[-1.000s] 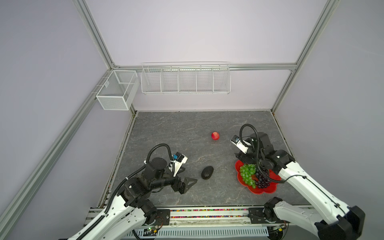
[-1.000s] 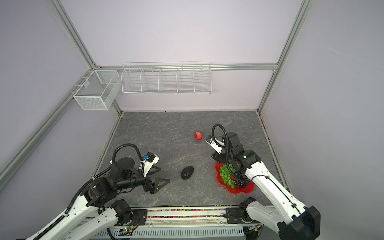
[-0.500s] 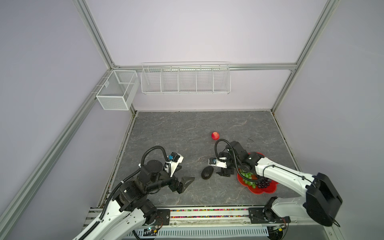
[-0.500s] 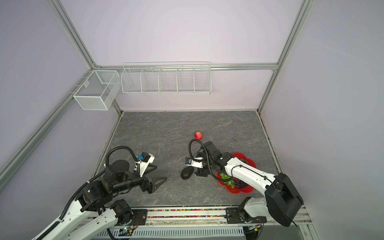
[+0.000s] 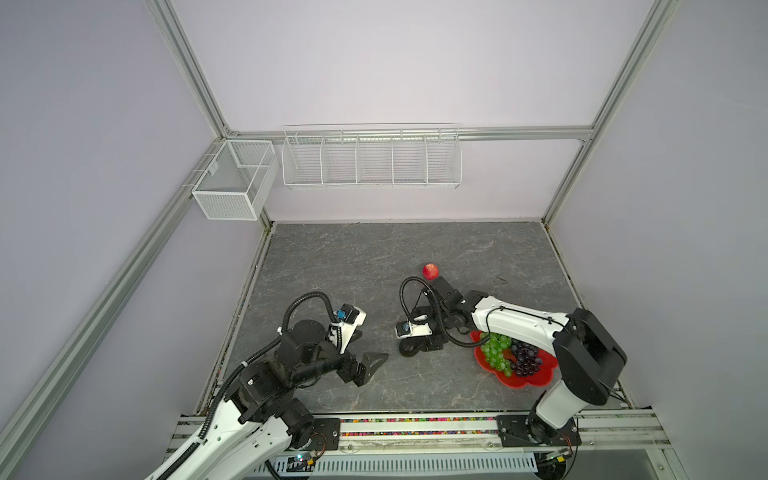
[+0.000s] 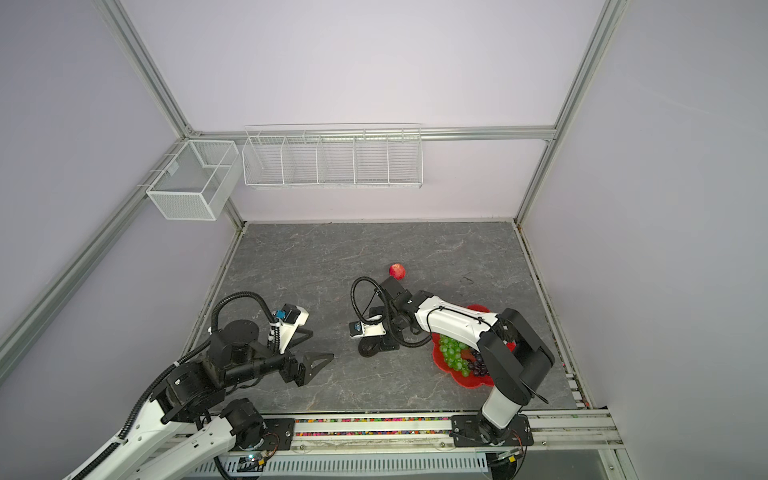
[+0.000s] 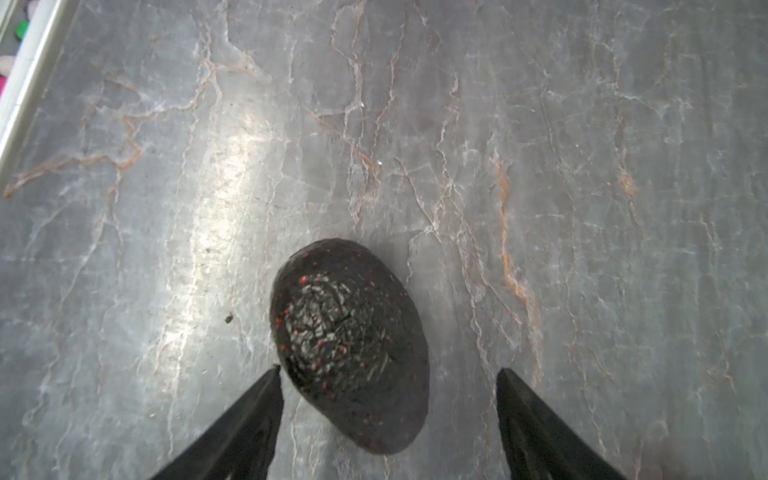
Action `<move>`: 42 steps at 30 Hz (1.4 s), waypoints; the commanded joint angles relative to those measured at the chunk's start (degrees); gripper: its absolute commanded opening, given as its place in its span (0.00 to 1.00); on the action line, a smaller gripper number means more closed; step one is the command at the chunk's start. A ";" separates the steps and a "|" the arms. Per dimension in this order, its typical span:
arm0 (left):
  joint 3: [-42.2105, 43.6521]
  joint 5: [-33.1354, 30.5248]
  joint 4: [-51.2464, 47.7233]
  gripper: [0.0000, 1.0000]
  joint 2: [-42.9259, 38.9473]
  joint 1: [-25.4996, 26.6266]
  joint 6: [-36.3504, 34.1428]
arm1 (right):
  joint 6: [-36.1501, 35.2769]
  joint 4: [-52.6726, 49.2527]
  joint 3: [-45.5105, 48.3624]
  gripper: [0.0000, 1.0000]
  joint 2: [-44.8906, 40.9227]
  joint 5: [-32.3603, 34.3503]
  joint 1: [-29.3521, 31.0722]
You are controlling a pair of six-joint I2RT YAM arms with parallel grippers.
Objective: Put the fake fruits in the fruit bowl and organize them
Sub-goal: 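Move the right gripper to the second avocado and close on it, then carry the second avocado with the right gripper into the red bowl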
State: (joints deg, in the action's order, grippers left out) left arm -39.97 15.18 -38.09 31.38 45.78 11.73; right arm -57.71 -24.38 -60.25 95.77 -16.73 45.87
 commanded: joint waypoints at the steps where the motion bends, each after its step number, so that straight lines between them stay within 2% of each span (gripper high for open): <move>1: -1.26 -0.39 -1.03 0.99 0.35 0.09 -0.42 | -2.24 -4.85 -1.50 0.82 1.76 -3.66 0.97; 5: -1.26 -0.26 -1.03 0.99 0.35 0.06 -0.40 | -1.85 -5.41 -2.95 0.79 4.87 -3.36 2.58; 8: -1.26 -0.30 -1.03 0.99 0.27 0.07 -0.30 | -1.27 -6.49 -4.81 0.71 7.23 -4.13 2.95; 11: -1.26 -0.26 -1.03 0.99 0.09 0.03 -0.39 | -0.90 -6.47 -5.23 0.67 8.45 -3.77 3.31; 17: -1.26 -0.28 -1.03 0.99 -0.17 0.08 -0.40 | -0.04 -8.84 -6.49 0.50 9.04 -2.42 3.31; 21: -1.26 0.10 -1.03 0.99 -0.17 0.10 -0.39 | 3.03 -5.55 -2.92 0.46 3.20 -1.89 2.35; 25: -1.18 0.34 -0.94 0.99 -0.31 0.03 -0.30 | 8.53 -0.74 3.23 0.46 -8.61 -0.10 0.38; 27: -1.17 0.59 -0.85 0.99 -0.34 0.10 -0.26 | 13.68 -0.48 4.68 0.47 -14.31 5.87 -1.23; 32: -1.08 1.54 -0.67 0.99 0.41 0.09 -0.26 | 27.30 -12.68 3.80 0.45 -22.85 21.11 -5.64; 36: -0.91 3.12 -0.24 0.99 1.27 0.09 -0.29 | 38.45 -19.39 5.87 0.49 -29.26 31.84 -11.06; 39: -0.90 4.09 -0.09 0.99 1.96 0.10 -0.41 | 37.02 -23.74 7.32 0.45 -31.18 33.74 -15.06; 42: -0.90 4.49 -0.13 0.99 2.33 0.10 -0.37 | 36.14 -22.19 9.53 0.45 -34.03 30.89 -18.97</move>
State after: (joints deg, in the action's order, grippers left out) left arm -39.97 18.22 -38.06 33.52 45.78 11.73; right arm -24.18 -43.03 -52.56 63.72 12.64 29.19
